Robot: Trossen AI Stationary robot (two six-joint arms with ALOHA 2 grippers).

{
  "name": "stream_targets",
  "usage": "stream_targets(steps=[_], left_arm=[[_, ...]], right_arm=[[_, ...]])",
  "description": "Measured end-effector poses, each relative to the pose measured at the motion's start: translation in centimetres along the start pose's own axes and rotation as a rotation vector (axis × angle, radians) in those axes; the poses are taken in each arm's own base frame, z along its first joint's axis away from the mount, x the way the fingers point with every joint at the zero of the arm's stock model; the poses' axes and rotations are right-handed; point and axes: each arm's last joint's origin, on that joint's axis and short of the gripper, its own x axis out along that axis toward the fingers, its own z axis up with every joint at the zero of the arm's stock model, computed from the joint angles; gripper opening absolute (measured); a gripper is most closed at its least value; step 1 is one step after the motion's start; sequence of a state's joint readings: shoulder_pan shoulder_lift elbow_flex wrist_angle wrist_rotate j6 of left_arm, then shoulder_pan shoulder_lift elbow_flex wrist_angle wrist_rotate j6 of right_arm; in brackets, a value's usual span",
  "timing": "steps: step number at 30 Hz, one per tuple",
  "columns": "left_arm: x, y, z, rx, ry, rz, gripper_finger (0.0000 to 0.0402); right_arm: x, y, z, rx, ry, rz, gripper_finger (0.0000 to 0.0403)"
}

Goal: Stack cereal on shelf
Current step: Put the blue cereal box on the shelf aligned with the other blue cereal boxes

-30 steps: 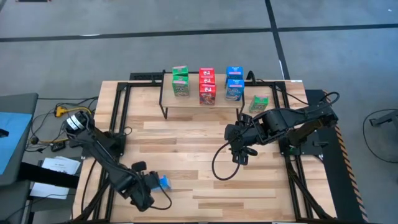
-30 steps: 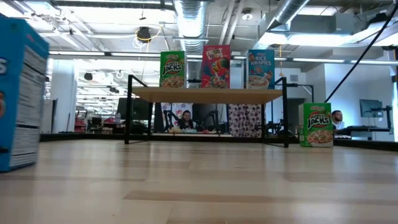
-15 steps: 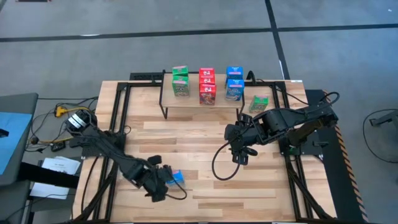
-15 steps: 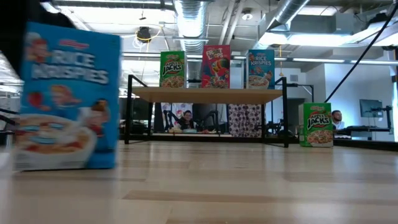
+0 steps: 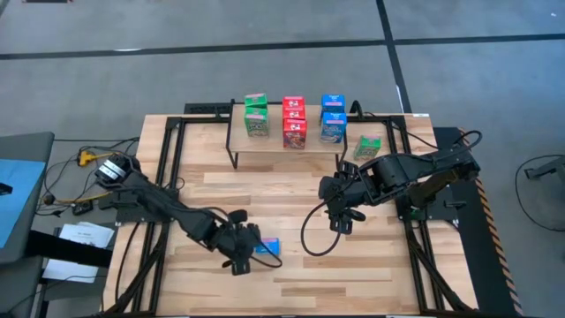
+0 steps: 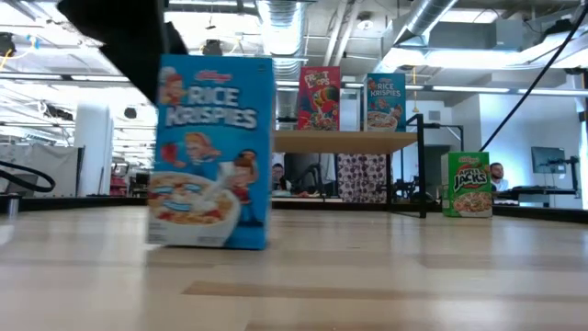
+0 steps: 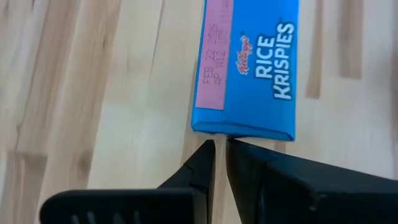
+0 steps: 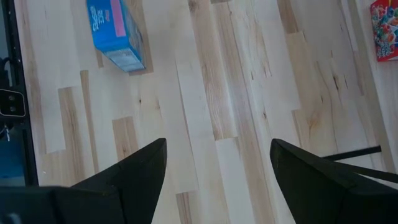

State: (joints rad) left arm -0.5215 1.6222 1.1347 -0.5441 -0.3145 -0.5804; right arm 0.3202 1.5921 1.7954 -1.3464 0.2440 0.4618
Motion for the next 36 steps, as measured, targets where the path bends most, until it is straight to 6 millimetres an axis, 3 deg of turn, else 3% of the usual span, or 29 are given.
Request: stream_targets(steps=[11,22,36], left_arm=[[0.3,0.9,1.0,0.085,-0.005,-0.045,0.0025],[-2.8,0.4,2.5,0.193,0.093,-0.002,0.0025],[-3.4,-0.1,2.4,0.178,0.041,0.063,0.0025]], right_arm=[[0.0,0.0,0.0,0.000,0.000,0.000,0.0311],[0.0,0.0,0.0,0.000,0.006,0.013,0.0311],[0.0,0.3,0.5,0.015,-0.035,0.065,0.0311]])
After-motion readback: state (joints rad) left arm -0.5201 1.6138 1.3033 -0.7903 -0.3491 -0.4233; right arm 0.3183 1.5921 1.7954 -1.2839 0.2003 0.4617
